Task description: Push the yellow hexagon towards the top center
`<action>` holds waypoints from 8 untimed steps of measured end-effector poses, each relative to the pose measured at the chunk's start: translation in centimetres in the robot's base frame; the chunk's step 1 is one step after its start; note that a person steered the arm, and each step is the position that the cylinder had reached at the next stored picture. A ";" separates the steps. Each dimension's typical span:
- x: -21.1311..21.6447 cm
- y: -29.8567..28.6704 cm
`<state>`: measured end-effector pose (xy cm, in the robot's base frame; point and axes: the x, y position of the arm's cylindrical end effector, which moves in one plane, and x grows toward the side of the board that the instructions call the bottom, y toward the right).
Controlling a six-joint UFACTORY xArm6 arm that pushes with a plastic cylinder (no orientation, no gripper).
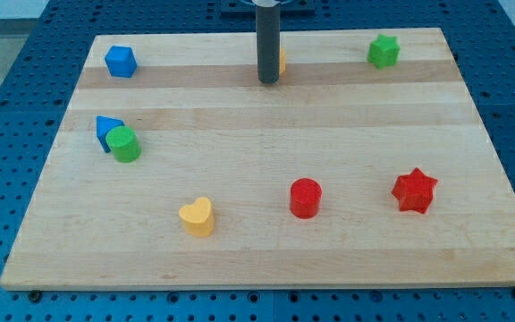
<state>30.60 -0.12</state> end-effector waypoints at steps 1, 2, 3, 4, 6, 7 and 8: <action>1.5 0.3; 2.4 5.7; -2.9 5.5; -3.2 4.6; -3.1 1.8; -3.1 1.4; -2.3 2.5</action>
<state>28.29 2.35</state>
